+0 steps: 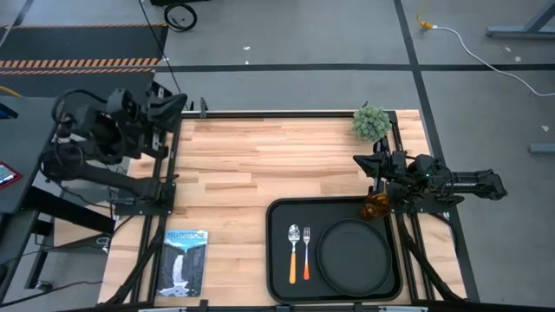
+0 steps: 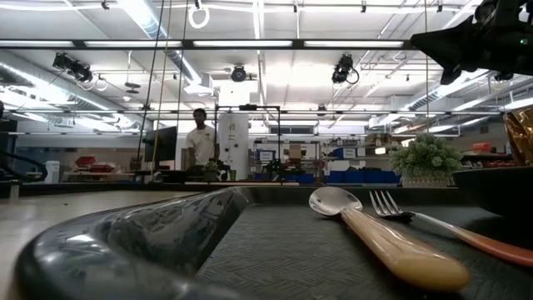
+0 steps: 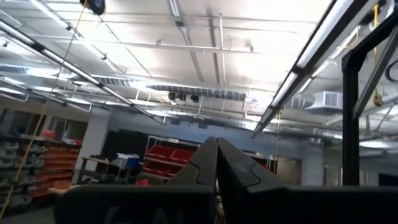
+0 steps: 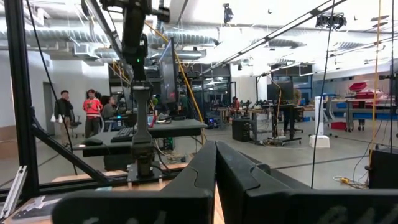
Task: Pick and place plate/cup/fork/spoon on tray
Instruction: Return to Home Position
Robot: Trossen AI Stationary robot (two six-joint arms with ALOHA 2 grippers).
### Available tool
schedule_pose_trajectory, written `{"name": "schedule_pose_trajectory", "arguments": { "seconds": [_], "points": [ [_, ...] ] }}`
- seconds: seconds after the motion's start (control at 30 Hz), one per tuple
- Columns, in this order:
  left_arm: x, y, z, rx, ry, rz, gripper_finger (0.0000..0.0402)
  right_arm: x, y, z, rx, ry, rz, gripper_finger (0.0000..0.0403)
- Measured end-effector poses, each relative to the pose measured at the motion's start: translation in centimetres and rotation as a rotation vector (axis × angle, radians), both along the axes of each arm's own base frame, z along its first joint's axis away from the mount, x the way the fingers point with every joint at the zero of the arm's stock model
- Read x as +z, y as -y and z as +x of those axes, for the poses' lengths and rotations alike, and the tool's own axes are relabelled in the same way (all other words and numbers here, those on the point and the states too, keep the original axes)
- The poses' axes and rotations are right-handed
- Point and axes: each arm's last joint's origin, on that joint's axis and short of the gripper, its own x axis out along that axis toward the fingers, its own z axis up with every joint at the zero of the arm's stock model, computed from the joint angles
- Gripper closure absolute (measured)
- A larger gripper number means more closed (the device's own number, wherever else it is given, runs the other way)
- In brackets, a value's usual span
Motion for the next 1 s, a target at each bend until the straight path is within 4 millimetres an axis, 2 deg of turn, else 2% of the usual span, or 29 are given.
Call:
{"name": "schedule_pose_trajectory", "arguments": {
  "seconds": [0.63,1.0],
  "points": [
    [-14.1,-1.1,-2.4,-0.051,0.119,-0.054,0.0392,0.0,0.0,0.0,0.0,0.0,0.0,0.0387],
    [-20.4,-1.0,-4.6,-0.038,0.126,-0.031,0.0392,0.0,0.0,0.0,0.0,0.0,0.0,0.0387]
  ]
}}
